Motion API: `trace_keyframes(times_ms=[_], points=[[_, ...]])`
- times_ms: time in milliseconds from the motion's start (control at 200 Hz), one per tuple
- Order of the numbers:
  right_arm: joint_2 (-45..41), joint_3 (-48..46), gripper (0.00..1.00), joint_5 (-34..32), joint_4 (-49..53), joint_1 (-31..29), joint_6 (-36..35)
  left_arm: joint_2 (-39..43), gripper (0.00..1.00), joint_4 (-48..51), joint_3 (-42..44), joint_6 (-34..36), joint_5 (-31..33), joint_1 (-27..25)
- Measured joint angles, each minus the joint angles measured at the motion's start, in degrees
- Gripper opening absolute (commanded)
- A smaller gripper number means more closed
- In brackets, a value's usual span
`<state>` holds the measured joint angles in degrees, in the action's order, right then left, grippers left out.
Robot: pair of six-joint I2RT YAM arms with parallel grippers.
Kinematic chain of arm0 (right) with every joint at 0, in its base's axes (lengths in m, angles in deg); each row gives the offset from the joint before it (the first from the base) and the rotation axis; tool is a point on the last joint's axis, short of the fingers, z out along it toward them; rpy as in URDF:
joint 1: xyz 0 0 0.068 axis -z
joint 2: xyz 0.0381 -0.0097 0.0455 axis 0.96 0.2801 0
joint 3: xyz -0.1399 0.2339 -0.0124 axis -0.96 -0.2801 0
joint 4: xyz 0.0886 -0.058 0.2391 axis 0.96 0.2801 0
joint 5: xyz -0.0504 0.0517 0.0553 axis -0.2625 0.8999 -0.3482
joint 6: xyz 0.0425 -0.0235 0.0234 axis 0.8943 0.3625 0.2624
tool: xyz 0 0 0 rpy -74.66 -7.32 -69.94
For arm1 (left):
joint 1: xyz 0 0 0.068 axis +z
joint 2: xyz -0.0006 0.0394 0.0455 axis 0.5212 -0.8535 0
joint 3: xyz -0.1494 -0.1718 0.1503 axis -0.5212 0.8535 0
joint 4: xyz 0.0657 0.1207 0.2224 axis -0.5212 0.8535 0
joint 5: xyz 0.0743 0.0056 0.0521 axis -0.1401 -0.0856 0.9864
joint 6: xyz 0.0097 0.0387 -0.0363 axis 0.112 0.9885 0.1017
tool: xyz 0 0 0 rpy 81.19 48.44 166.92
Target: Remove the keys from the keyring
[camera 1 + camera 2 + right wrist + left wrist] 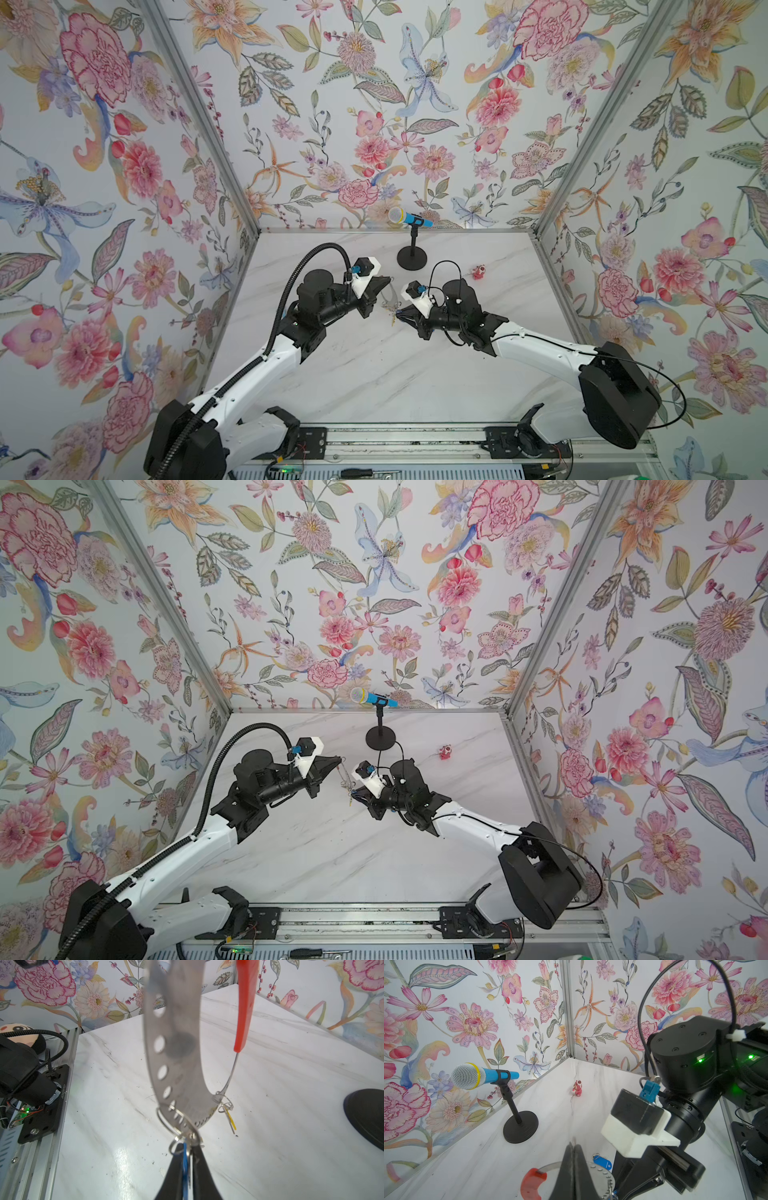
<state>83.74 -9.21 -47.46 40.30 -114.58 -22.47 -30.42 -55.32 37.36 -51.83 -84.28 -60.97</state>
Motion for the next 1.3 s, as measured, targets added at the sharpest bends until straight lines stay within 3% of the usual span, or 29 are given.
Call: trace_keyframes(times_ms=[245, 465, 1191, 1301], points=[[-3.9, 2.2, 0.13, -4.4, 8.7, 0.0, -4.5, 0.0, 0.00, -0.2, -0.4, 0.6, 0.0, 0.0], [-4.3, 3.3, 0.12, -5.6, 10.5, 0.0, -5.9, -0.1, 0.00, -2.6, -0.4, -1.4, -1.4, 0.0], [0.8, 3.5, 0.14, 0.2, 2.7, 0.1, -2.4, -0.1, 0.00, -6.6, -0.4, -5.2, -3.3, 0.0], [0.9, 3.5, 0.09, 0.8, 1.7, 0.1, -2.2, -0.1, 0.00, -6.6, -0.4, -5.2, -3.3, 0.0]])
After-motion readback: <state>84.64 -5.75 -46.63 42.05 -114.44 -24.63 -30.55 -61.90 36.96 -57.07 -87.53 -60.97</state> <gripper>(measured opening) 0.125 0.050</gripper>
